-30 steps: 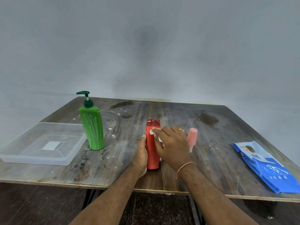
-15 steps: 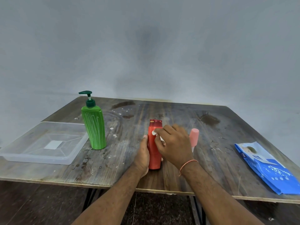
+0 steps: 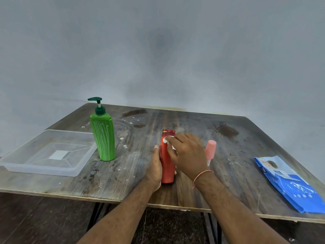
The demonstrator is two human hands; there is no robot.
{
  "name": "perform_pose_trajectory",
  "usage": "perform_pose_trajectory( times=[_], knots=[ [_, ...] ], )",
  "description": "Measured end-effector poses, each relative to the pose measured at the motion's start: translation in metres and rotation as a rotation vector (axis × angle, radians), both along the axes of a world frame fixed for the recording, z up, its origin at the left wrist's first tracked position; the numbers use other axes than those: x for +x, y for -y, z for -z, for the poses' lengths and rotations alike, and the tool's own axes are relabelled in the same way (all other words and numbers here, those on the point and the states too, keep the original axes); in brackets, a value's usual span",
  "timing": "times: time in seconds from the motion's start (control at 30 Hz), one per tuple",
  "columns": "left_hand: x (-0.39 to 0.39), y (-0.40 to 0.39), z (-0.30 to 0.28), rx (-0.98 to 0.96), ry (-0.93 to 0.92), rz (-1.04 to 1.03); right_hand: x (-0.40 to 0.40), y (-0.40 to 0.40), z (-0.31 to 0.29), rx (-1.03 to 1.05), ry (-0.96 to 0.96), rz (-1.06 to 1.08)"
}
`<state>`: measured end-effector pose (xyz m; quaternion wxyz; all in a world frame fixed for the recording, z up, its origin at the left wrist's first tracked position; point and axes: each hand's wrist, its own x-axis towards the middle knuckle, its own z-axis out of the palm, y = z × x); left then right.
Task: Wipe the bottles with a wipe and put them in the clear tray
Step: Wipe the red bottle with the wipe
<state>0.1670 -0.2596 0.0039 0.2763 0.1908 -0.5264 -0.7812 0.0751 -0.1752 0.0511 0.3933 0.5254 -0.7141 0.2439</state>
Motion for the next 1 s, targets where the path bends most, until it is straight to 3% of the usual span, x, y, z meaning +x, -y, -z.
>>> perform_pose_trajectory(
  times=[0.17,0.33,0.63,1.0],
  knots=[
    [0.002,-0.003,-0.005,0.012,-0.029,-0.015,0.002,-0.003,0.005,0.061,-0.030,-0.116],
    [0.002,-0.005,-0.005,-0.010,-0.014,0.022,0.000,0.001,0.001,-0.015,-0.004,-0.048],
    [0.002,-0.001,-0.002,0.019,-0.048,0.015,0.001,-0.009,0.009,0.093,-0.010,-0.160],
    [0.001,-0.003,-0.003,0.004,-0.041,0.040,0.000,-0.008,0.005,0.051,0.069,-0.089]
  ],
)
